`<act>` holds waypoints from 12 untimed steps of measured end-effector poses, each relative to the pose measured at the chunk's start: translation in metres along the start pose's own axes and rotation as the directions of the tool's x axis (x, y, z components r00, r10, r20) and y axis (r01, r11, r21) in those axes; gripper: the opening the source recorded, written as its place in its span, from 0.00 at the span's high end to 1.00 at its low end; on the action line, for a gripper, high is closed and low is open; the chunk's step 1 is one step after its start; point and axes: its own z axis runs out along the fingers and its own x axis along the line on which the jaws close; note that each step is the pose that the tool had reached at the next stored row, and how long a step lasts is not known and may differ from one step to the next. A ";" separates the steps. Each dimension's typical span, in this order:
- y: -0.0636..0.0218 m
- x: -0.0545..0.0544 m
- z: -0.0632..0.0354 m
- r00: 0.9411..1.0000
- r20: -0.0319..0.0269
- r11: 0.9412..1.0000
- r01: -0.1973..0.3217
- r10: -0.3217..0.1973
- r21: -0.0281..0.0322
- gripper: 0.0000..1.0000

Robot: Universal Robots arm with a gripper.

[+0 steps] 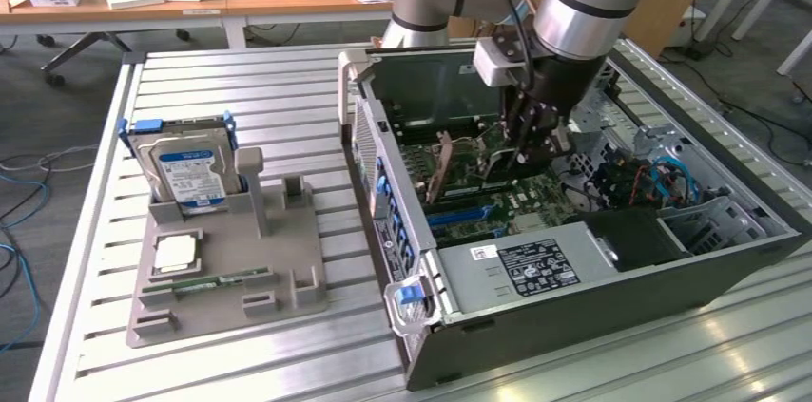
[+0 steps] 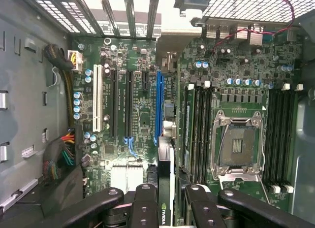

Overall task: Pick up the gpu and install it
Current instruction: 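Insert the gpu into the slot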

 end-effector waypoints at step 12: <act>0.0001 0.001 0.0090 1.000 0.000 1.000 0.000 0.000 0.000 0.74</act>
